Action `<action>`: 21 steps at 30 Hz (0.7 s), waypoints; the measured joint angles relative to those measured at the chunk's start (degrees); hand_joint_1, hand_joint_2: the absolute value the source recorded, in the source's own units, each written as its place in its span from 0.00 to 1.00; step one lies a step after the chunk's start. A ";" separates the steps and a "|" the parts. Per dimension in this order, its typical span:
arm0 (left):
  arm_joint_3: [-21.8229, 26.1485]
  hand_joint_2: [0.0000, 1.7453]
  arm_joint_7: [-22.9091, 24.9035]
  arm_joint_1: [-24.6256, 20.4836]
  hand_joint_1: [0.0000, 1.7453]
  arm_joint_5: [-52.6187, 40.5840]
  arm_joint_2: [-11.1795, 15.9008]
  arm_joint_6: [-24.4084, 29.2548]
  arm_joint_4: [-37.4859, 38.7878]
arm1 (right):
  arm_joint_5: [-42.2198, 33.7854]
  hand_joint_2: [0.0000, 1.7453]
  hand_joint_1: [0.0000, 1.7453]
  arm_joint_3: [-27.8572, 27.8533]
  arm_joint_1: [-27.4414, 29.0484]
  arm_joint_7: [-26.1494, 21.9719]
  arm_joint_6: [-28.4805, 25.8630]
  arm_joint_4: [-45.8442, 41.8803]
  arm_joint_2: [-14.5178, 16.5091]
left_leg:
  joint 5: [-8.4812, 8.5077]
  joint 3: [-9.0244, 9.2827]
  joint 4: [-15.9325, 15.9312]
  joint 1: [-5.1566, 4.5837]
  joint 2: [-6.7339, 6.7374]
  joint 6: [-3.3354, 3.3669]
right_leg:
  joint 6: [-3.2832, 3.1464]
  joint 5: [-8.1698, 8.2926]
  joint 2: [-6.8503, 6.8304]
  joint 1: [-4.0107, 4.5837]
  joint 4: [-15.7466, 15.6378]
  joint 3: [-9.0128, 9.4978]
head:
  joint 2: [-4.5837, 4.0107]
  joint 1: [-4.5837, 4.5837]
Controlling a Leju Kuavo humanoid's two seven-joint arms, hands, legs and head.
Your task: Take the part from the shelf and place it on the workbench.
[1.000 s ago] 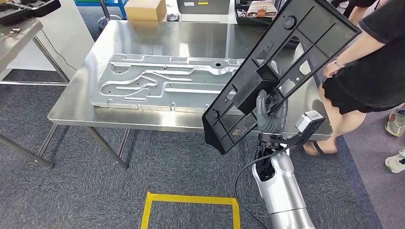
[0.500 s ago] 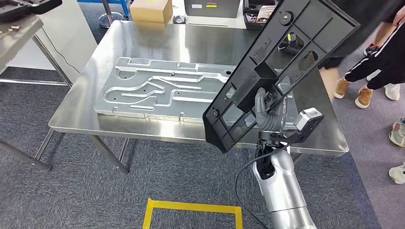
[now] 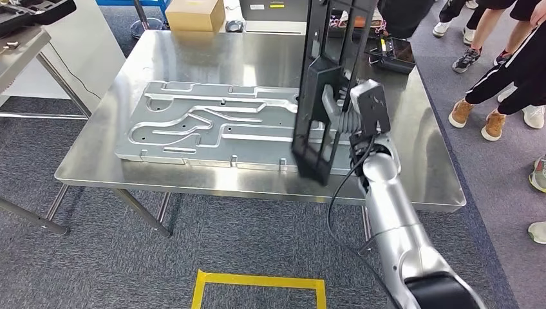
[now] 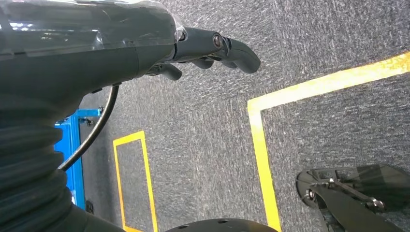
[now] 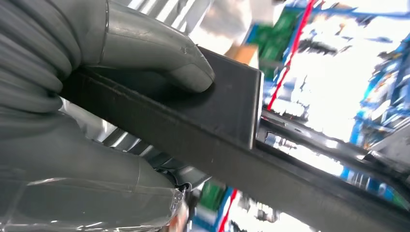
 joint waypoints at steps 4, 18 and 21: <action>0.44 1.00 0.01 0.03 0.00 -0.14 0.00 -0.06 0.00 | 5.20 1.00 1.00 0.04 -5.70 3.13 -4.49 1.97 -1.86 | 0.06 -0.04 0.02 -0.01 -0.01 -0.09 | -0.03 0.05 -0.06 -0.06 0.02 0.01 | 0.01 0.00; 1.16 1.00 -0.33 0.03 0.00 -0.21 0.00 -0.04 0.00 | 15.38 1.00 1.00 3.55 -23.41 11.47 -3.23 10.38 -4.37 | 0.05 -0.08 0.14 -0.10 -0.03 -0.08 | 0.03 0.09 -0.13 -0.19 0.02 0.02 | 0.01 0.00; 1.28 1.00 -0.35 -0.02 0.00 -0.47 0.00 -0.07 0.00 | 18.97 1.00 1.00 5.48 -25.32 12.26 -2.76 13.02 -4.42 | 0.05 -0.07 0.14 -0.10 -0.02 -0.08 | 0.03 0.09 -0.12 -0.18 0.02 0.03 | 0.01 0.00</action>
